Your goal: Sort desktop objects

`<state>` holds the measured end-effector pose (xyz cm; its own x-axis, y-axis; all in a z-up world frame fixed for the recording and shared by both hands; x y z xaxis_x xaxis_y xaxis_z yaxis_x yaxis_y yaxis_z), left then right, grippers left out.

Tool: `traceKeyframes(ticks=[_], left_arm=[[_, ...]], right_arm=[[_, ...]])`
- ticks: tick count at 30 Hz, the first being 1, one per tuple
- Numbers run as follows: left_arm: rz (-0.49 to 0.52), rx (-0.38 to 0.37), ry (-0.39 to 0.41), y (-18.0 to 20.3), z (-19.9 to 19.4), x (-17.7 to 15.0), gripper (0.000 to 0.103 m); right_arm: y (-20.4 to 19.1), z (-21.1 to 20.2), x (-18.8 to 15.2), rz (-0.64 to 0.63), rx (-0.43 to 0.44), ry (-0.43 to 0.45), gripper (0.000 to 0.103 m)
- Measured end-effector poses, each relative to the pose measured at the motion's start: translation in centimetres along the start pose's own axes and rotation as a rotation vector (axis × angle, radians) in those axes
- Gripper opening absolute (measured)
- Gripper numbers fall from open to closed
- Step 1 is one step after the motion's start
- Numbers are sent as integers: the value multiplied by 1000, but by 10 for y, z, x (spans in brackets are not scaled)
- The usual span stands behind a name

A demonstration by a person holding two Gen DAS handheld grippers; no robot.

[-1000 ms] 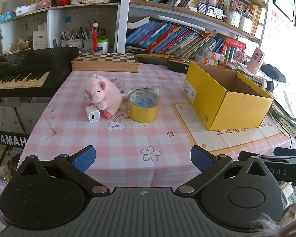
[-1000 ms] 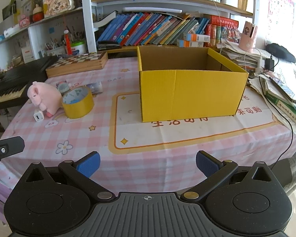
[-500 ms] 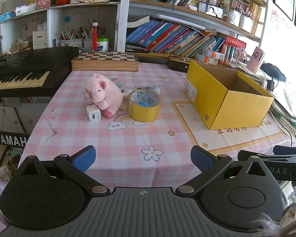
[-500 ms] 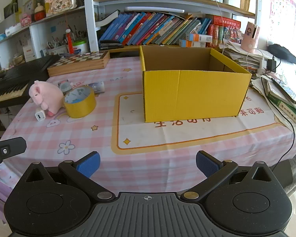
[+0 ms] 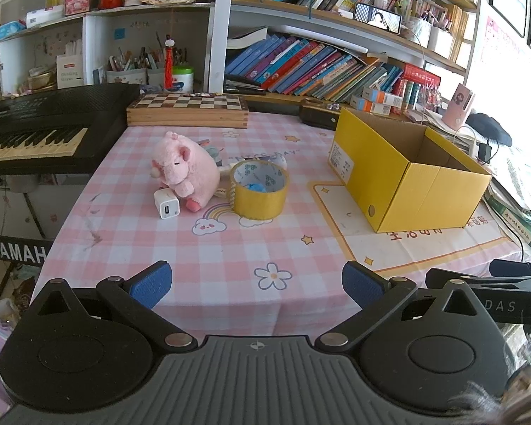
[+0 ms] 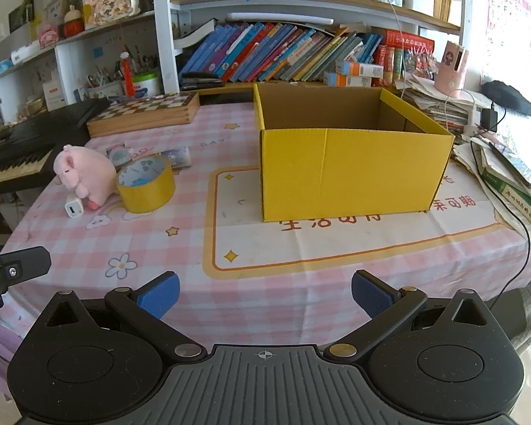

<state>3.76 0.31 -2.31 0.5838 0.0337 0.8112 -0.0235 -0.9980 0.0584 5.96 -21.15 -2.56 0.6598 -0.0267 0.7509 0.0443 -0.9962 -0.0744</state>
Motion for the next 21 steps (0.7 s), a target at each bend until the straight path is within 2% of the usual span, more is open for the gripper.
traceKeyframes(ticks=[11,21], left_arm=[[-23,-16,-2,-8,3,1,103],[-25,15,-15,-15,1,2,103]], right_arm=[[-8,-1,2,-16,21,4,103],[-21,1,5,-60,48,-1,103]])
Point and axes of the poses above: each gripper's, at about its wrist camera, not at the fingertips, and z roughly the way its jaws point, y to its right, x to its top, the point moved 3 cm from there along z, roughly the way its jaws point, and after that the axes turned 4 degrees about z, right-handed, at the moved point
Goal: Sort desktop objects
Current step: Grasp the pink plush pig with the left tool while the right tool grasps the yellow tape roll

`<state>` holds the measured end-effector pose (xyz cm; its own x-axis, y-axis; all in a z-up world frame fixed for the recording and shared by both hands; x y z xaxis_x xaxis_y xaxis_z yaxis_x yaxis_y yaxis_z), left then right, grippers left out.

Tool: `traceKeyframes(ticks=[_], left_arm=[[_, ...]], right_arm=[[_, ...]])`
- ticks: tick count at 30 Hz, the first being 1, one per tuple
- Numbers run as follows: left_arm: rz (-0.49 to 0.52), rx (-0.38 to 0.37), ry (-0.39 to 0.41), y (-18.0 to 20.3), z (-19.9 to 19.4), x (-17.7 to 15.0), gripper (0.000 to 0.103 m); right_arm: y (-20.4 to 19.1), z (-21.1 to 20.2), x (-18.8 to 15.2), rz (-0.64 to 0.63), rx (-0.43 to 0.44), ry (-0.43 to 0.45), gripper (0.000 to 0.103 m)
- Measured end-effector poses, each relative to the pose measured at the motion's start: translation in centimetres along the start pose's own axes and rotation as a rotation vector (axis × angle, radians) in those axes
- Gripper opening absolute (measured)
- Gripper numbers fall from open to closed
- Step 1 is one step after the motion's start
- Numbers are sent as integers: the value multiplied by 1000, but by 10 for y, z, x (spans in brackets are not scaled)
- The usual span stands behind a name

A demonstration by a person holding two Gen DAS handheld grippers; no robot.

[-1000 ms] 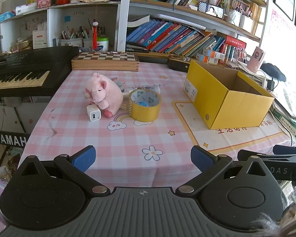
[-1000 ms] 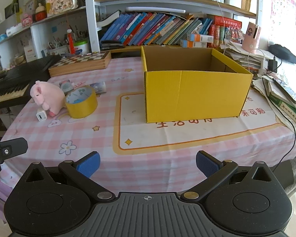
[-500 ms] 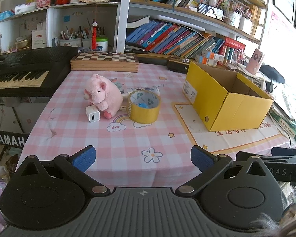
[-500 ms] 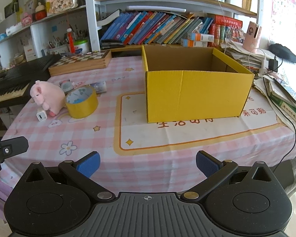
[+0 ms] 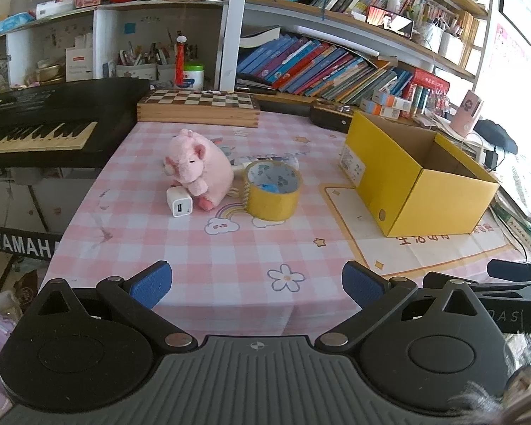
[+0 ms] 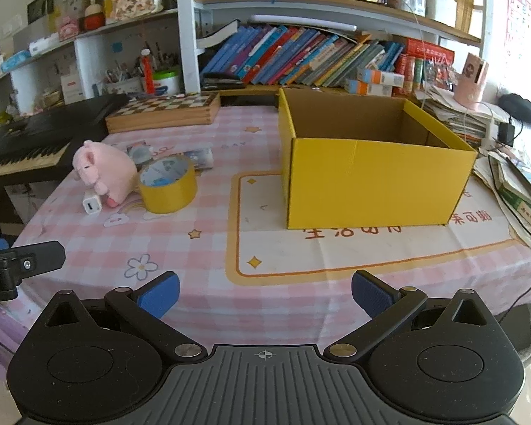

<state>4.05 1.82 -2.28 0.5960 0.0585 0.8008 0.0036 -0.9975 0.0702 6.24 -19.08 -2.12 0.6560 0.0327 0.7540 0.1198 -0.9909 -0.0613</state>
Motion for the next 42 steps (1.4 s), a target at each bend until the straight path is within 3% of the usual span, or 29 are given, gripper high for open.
traceKeyframes(ticks=[15,21,32,42], left_arm=[[-55,37,-13,-22,7,2,103],[-81,88,-10,-35,17,11,103],[-126,147,2,-50,61,46,103],[-127,175,-25,-57,118,79,103]], right_arm=[[-31,20,8,-100,94,-22,103],[-46,34,22,-145,188,-10,103],[-67,84,47,-254,245,-35,103],[-73,137,66,-272,272,-77,103]])
Point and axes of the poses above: each gripper's, at about its wrist camera, not at the fingertips, and z roughly the way its jaws point, y to its right, x to its top, the point moved 3 cm from there along z, roughly the way its jaws point, and after that the axes turned 4 degrees about z, right-handed, at the moved point
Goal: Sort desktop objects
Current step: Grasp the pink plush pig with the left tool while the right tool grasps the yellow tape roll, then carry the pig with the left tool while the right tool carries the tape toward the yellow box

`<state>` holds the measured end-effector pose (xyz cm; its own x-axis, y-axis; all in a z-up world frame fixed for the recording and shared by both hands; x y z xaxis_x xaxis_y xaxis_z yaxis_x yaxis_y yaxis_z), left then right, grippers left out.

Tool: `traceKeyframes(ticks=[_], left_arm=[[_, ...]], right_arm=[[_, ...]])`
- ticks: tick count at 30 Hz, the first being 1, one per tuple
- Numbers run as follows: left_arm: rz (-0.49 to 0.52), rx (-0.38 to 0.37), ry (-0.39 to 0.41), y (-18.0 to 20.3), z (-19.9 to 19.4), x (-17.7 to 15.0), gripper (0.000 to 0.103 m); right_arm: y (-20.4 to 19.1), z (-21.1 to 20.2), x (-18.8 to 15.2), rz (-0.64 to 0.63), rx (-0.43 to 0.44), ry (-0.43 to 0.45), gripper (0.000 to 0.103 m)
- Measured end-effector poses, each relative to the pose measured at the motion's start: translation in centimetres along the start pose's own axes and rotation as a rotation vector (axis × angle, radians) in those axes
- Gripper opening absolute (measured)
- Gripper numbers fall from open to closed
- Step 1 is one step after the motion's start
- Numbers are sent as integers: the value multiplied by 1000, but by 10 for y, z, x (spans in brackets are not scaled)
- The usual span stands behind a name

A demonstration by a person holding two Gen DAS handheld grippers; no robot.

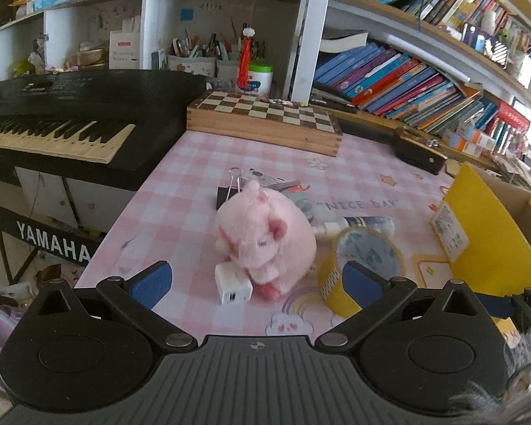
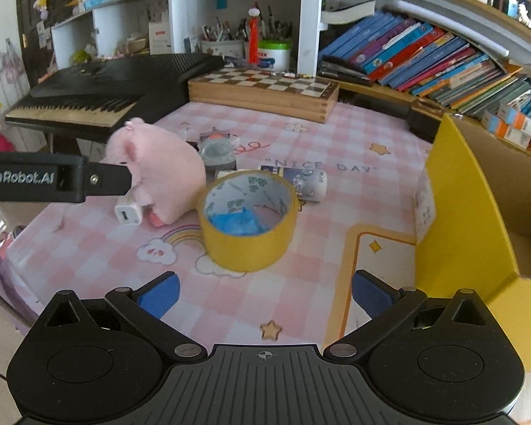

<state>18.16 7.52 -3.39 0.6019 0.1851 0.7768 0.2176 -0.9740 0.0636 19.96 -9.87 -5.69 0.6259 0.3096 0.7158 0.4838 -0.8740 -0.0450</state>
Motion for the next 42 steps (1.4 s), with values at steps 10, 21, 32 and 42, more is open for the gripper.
traceKeyframes(ticks=[10,21,32,42], left_arm=[[27,5,-28,8,52,22,103],[49,-1,-80,8,83,20,91],[3,-66,-11,8,61,31,71],[-66,-115,113,-3,4,47,71]], right_arm=[[1,40,18,-14,47,-33,103],[-2,77,27,-22,69,-58,103],[-3,59,30,-39,84,20,87],[2,13,42,7,77,106,87]])
Point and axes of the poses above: each gripper's, at about its wrist camera, not at the fingertips, and z roughly the way its jaws point, y to its right, x to its top, the point moved 3 cm from there along z, roughly the way its jaws point, and after that the axes turned 4 degrees about z, right-handed, at the moved point
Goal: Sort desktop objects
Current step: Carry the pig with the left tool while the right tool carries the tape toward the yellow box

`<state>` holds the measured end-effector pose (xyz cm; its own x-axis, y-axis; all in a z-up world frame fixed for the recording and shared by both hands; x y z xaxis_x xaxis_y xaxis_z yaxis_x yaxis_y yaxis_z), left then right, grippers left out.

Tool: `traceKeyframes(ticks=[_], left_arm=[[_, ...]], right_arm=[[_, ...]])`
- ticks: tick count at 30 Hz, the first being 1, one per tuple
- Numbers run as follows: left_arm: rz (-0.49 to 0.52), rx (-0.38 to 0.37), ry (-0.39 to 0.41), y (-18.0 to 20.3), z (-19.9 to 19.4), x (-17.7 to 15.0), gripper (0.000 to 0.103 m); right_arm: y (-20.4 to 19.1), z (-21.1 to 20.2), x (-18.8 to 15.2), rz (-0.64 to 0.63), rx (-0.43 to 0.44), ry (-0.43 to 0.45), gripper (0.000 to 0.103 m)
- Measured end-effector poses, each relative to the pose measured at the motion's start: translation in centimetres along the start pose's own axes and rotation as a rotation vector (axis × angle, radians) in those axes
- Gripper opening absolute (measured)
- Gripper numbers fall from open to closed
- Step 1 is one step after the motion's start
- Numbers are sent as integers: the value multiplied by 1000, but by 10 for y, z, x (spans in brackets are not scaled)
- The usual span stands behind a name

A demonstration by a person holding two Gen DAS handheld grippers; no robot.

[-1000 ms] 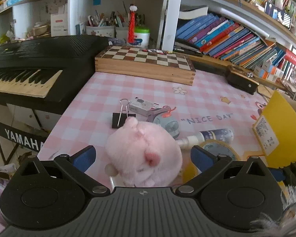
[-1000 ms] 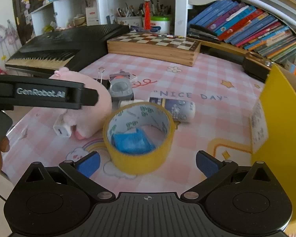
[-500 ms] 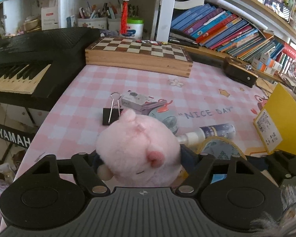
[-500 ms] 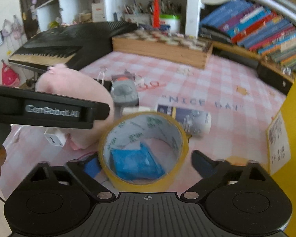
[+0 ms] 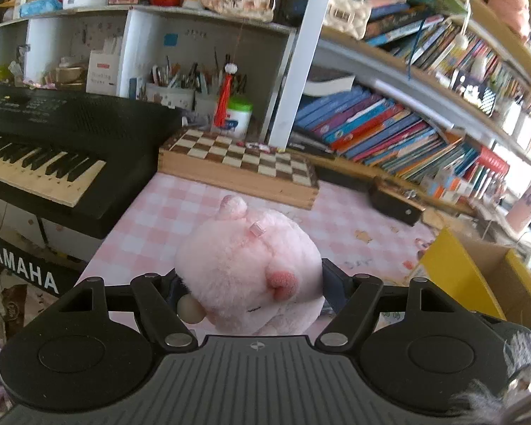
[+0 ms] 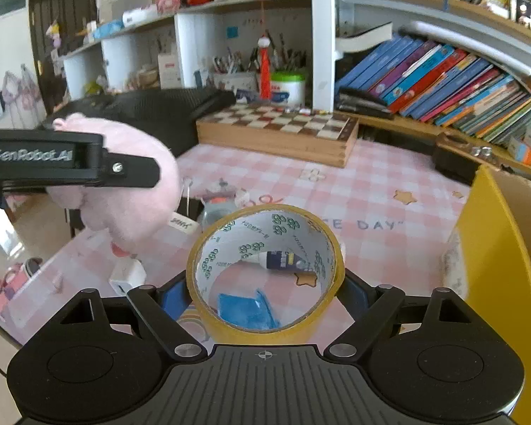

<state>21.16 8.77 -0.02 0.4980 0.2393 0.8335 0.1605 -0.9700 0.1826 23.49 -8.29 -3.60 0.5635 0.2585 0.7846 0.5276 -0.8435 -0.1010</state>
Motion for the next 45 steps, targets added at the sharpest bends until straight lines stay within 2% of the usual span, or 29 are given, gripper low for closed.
traceKeyframes(ticks=[7,25,36,45], left_arm=[[1,-49,-2,3,-41,-12,71],[10,-136,34,7,-138,-48,71],[67,-234,-5,29,-163,-75,71],[117,-318,-33,52,-166,-87,71]], right_arm=[[-6,-42,-5,20,3,25,87],[-25,-129,-52,120,-55,39,87],[-26,-165,-83,177,-125,34,87],[-13,-186,-103,251,-208,16,87]])
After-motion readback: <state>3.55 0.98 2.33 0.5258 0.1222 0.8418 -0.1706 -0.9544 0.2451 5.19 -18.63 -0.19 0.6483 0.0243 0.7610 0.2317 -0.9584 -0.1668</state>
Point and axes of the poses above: each gripper's, at about its wrist camera, not at the fingertips, and z roughly the way its jaws point, y to its right, x to its top, the point moved 3 cm from there along z, roughly the way its jaws point, and after that the axes turned 4 degrees about z, right-handed, at the moved point
